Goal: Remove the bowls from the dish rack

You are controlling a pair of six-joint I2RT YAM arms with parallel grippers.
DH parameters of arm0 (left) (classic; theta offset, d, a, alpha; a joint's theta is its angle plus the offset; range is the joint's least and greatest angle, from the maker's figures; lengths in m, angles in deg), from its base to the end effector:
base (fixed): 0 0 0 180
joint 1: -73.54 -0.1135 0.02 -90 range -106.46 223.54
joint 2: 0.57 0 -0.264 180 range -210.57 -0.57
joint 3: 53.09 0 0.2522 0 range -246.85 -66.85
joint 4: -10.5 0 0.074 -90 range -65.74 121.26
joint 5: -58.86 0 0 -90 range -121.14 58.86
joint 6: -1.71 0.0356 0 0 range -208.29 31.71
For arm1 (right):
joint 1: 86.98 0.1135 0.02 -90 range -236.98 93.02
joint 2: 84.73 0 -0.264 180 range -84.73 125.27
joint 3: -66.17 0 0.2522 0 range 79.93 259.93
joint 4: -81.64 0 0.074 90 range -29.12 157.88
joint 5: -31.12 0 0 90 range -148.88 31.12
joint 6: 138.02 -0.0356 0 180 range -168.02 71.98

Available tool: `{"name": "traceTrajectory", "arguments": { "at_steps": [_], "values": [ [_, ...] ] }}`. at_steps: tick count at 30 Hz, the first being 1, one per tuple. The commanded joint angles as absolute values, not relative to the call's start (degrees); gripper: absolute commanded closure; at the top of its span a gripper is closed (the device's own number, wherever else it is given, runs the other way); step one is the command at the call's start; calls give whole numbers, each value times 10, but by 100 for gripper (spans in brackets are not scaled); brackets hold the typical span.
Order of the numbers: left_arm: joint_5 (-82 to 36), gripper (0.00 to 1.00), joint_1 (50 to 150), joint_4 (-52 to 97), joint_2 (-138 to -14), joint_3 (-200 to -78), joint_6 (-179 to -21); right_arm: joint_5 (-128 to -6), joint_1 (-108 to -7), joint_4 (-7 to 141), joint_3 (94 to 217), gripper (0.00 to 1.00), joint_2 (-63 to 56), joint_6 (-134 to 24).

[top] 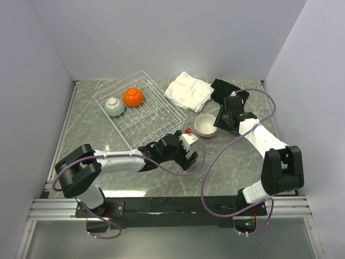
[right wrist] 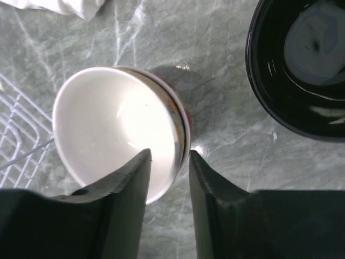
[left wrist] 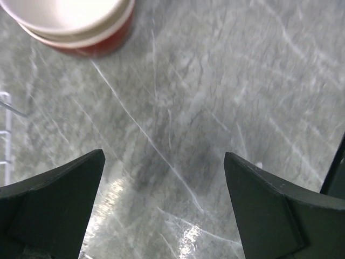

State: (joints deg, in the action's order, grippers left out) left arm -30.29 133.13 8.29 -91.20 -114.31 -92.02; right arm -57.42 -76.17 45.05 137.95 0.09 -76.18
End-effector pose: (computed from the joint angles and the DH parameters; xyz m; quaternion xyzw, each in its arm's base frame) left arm 0.1717 -0.2936 0.2035 0.4032 0.7523 -0.2788 0.4401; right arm 0.3075 0.0578 0.2360 0.1459 0.9271 0.1038 0.3293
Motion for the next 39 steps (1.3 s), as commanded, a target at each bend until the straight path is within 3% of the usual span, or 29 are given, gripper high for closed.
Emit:
{"name": "traceTrajectory", "arguments": {
  "at_steps": [1,6,11,18,25,39],
  "values": [
    [-300,1,1316,90,-857,-1185,-940,-575,-766,422,1425,49,-71,-761],
    [-330,1,1283,132,-828,-1216,-937,-556,-766,405,1446,35,-135,-745],
    [-402,1,1223,192,-799,-1252,-911,-537,-765,426,1434,29,-211,-729],
    [-548,1,1113,279,-824,-1315,-820,-533,-765,516,1348,0,-352,-691],
    [-608,1,1002,330,-879,-1393,-785,-530,-765,543,1299,0,-419,-663],
    [-659,0,917,388,-1072,-1515,-679,-563,-765,515,1270,0,-449,-651]
  ]
}}
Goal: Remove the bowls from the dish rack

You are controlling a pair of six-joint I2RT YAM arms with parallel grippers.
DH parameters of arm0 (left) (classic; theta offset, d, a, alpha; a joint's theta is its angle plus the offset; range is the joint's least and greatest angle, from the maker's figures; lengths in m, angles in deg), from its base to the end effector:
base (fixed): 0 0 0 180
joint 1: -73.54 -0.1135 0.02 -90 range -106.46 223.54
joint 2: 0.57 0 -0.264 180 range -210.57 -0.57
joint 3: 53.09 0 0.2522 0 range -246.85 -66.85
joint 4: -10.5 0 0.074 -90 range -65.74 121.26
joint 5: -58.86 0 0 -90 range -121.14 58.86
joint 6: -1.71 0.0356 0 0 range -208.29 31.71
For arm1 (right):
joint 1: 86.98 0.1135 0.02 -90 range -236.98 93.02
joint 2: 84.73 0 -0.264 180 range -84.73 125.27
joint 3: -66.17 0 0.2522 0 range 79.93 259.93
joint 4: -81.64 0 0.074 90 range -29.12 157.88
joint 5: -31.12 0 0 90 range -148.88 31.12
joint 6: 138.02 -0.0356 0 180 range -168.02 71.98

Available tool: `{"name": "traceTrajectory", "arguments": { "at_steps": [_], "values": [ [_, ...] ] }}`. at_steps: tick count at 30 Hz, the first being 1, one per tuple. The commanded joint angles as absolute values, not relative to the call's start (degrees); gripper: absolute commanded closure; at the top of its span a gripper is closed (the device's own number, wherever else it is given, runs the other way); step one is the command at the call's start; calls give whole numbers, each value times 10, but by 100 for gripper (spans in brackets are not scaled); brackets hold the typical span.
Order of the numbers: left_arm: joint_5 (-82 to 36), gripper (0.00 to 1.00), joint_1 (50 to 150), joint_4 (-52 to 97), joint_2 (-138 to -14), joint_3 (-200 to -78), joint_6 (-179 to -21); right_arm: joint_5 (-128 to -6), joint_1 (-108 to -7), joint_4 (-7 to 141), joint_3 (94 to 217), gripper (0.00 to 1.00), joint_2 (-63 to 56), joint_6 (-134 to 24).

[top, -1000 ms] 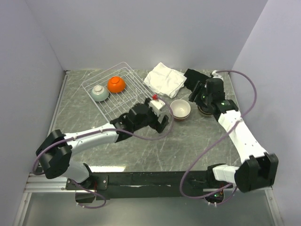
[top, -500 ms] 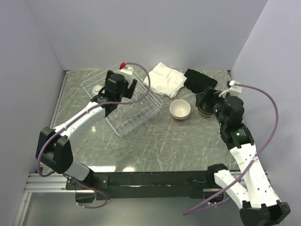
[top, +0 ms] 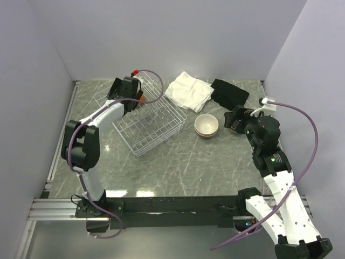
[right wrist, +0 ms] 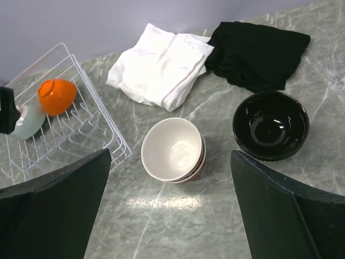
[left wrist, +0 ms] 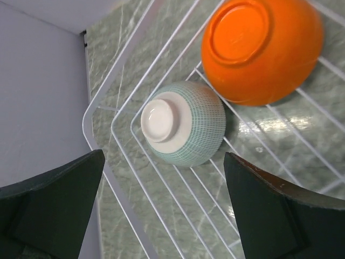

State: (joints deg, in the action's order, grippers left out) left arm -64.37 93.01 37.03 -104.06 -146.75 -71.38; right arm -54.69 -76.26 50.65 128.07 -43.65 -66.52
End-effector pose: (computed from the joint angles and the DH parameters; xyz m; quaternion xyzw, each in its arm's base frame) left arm 0.3965 -0.1195 0.2656 0.1444 0.8527 0.2455 0.4379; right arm 0.1621 0.0280 0.3573 0.0754 0.7631 0.1346 0.6276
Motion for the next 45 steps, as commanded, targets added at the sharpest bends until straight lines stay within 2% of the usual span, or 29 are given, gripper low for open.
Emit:
{"name": "traceTrajectory", "arguments": {
  "at_steps": [1,16,45],
  "values": [
    [-657,1,910,401,-1081,-1531,-678,-562,-766,514,1269,0,-449,-650],
    [-649,1,902,473,-1206,-1626,-725,-581,-766,510,1262,0,-439,-621],
    [-794,1,915,421,-1288,-1632,-722,-586,-766,516,1250,0,-426,-613]
  ]
}}
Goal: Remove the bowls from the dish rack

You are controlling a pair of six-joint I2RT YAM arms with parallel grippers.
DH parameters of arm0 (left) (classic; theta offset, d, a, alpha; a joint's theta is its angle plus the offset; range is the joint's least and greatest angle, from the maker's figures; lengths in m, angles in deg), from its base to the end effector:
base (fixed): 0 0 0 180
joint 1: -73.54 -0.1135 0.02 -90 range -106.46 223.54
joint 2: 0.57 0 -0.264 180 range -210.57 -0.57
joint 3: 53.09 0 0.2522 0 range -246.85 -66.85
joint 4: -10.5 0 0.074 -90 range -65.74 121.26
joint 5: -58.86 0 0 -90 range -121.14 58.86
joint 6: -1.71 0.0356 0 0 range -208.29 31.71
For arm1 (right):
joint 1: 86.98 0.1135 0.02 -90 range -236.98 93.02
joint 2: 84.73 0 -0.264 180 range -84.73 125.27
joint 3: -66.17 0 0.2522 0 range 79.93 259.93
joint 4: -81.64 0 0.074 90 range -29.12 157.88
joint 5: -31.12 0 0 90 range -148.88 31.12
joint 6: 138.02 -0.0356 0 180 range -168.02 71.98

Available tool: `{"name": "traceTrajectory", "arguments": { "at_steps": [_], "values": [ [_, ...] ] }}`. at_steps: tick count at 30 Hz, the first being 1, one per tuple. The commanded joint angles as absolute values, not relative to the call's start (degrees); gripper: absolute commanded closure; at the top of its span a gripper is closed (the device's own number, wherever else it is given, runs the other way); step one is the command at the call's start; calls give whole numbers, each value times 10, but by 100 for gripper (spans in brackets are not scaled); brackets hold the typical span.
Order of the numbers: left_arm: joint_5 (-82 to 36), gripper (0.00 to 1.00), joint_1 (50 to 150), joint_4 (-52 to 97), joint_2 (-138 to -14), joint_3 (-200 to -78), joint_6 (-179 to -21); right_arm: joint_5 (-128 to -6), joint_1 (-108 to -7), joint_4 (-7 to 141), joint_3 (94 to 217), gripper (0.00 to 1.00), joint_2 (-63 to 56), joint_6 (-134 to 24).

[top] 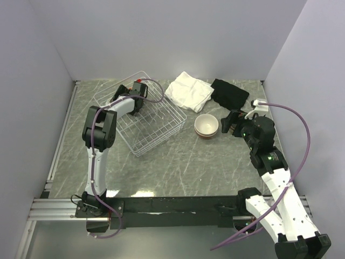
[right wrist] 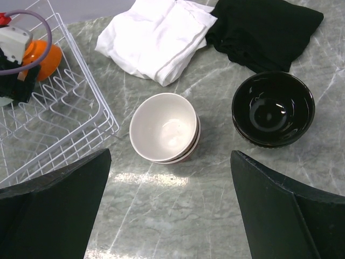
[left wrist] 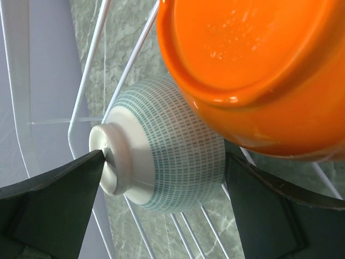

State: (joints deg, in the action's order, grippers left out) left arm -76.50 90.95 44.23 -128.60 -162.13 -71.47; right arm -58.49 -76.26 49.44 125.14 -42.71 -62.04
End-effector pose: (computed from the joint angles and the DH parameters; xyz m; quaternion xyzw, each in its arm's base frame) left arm 0.4666 -0.1198 0.1606 0.1395 0.8718 0.3638 0.2968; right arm 0.1679 0.0315 0.3349 0.0249 0.7943 0.1274 0.5935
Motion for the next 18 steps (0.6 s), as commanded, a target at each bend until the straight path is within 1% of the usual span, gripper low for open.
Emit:
{"name": "traceTrajectory", "arguments": {
  "at_steps": [1,2,3,7,8,12,17,18],
  "values": [
    [-796,3,916,417,-1285,-1629,-718,-587,-765,515,1250,0,-425,-613],
    [-800,3,917,412,-1278,-1626,-716,-586,-765,516,1250,0,-424,-613],
    [-801,9,919,406,-1273,-1620,-713,-598,-765,517,1250,0,-425,-613],
    [-804,24,923,396,-1256,-1621,-711,-605,-765,521,1249,0,-422,-617],
    [-804,25,923,395,-1249,-1623,-710,-607,-765,521,1249,0,-421,-617],
    [-799,33,927,398,-1236,-1630,-711,-609,-766,521,1248,0,-421,-617],
    [-789,38,934,418,-1220,-1647,-723,-610,-765,522,1247,0,-424,-620],
    [-789,41,937,419,-1219,-1648,-725,-610,-765,522,1246,0,-425,-620]
  ]
}}
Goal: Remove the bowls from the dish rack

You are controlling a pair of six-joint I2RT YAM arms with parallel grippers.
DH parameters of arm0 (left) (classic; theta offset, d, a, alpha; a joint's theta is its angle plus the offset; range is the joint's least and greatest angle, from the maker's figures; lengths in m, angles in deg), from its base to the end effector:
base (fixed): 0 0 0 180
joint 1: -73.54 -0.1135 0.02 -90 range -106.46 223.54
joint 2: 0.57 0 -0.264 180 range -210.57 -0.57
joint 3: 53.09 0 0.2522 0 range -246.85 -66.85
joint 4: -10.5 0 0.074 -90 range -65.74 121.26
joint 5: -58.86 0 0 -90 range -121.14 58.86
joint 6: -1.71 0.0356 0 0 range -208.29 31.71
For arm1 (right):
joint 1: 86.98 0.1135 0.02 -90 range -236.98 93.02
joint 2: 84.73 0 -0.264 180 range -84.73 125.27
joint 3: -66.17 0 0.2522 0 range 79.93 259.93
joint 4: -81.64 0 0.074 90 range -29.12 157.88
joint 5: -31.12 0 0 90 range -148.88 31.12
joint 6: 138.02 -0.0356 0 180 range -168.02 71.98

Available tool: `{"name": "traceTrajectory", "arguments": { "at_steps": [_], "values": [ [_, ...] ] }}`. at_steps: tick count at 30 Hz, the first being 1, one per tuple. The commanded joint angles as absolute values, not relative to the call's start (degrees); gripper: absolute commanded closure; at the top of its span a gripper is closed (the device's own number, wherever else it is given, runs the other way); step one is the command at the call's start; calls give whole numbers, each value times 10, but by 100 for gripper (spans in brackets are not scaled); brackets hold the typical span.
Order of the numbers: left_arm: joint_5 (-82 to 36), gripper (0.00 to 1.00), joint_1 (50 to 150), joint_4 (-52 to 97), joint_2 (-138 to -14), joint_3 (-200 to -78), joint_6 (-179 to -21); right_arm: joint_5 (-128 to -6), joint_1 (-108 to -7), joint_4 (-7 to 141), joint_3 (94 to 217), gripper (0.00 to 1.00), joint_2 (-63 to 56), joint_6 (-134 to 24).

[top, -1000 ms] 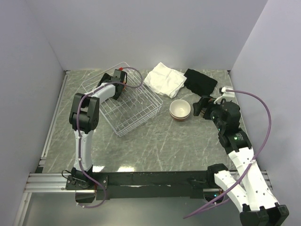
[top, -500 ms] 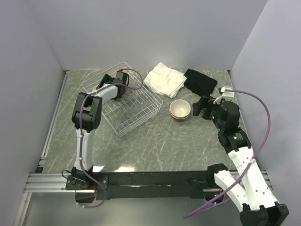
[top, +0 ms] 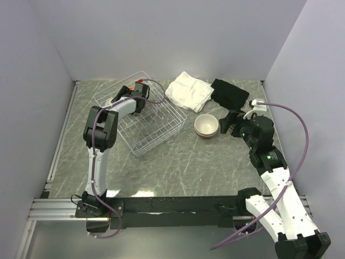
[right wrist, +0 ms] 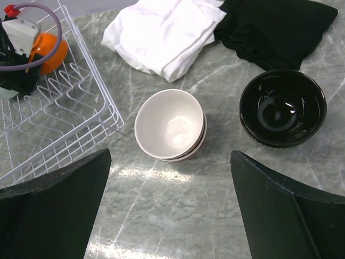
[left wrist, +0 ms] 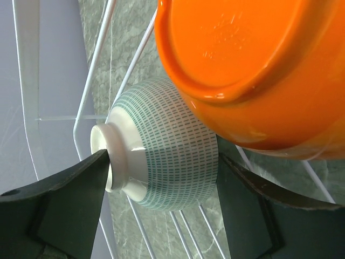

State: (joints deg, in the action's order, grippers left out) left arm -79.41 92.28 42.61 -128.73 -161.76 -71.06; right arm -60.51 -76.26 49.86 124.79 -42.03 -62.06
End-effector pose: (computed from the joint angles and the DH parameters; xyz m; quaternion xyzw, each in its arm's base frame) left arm 0.4646 -0.1295 0.1604 0.1382 0.8612 0.3822 0.3052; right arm 0.1707 0.0333 0.3318 0.0145 0.7977 0.1403 0.5863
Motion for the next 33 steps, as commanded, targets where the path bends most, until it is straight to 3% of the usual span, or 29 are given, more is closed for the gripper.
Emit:
{"name": "traceTrajectory", "arguments": {
  "at_steps": [1,10,22,26,33],
  "values": [
    [-788,42,938,422,-1213,-1651,-726,-610,-765,522,1246,0,-425,-620],
    [-779,65,948,435,-1182,-1662,-734,-617,-765,529,1241,0,-427,-626],
    [-723,65,949,460,-1166,-1646,-783,-624,-765,529,1239,0,-428,-633],
    [-708,79,949,459,-1146,-1646,-795,-626,-765,529,1240,0,-427,-632],
    [-656,89,943,484,-1102,-1658,-839,-642,-765,531,1246,0,-418,-639]
  ]
}}
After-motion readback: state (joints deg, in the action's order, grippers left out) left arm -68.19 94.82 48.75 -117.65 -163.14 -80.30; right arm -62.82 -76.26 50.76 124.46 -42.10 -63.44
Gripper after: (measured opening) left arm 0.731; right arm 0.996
